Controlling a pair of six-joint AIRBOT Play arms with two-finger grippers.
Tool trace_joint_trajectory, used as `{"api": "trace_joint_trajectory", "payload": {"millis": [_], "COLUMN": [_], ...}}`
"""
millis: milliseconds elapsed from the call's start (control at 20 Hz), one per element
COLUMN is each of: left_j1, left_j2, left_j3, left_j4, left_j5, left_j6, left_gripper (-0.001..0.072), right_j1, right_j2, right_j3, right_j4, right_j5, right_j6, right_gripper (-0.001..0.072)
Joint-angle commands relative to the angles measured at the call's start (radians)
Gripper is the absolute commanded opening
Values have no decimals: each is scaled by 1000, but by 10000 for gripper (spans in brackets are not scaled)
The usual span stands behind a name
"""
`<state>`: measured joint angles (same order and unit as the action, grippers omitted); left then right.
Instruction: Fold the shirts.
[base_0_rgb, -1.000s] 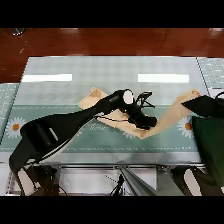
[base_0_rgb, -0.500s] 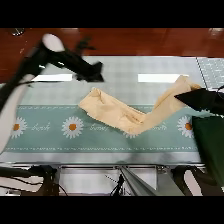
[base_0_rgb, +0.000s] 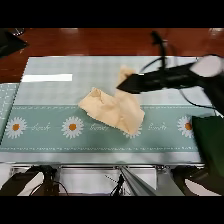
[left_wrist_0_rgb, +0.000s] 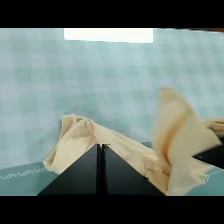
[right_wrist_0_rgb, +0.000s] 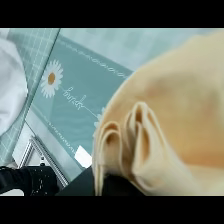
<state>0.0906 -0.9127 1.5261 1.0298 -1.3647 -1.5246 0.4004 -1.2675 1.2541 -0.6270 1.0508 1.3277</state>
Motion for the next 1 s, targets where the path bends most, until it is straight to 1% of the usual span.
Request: {"api": "trace_joint_trajectory", "payload": {"millis": [0, 150, 200, 350, 450, 650, 750, 800, 850, 900, 950], "left_j1": [22, 22, 21, 21, 21, 21, 21, 21, 21, 21, 21], "left_j2": [235, 378, 408, 451, 448, 446, 446, 446, 446, 446, 444], "left_j3": [-184, -437, -509, -676, -735, -785, -797, -803, -808, -811, -811], "left_j4": [11, 9, 7, -61, -95, -96, -97, -96, -96, -96, -96], "left_j5": [2, 2, 2, 2, 4, 49, 75, 85, 96, 103, 105], "left_j6": [21, 1, -14, -14, -13, -14, -14, -14, -14, -14, -14], "left_gripper": [17, 17, 18, 17, 17, 17, 17, 17, 18, 17, 18], "right_j1": [160, 177, 177, 177, 172, 167, 193, 208, 219, 232, 239], "right_j2": [-311, -467, -506, -574, -576, -577, -591, -610, -636, -666, -692], "right_j3": [222, 365, 405, 491, 529, 585, 585, 585, 585, 586, 586], "right_j4": [-9, -2, -5, -4, -11, -12, -72, -105, -106, -97, -74], "right_j5": [-68, -69, -69, -63, -64, -57, -78, -95, -114, -135, -145], "right_j6": [32, 60, 70, 98, 98, 111, 127, 160, 172, 189, 187], "right_gripper": [26, 26, 26, 26, 26, 26, 26, 27, 74, 259, 551]}}
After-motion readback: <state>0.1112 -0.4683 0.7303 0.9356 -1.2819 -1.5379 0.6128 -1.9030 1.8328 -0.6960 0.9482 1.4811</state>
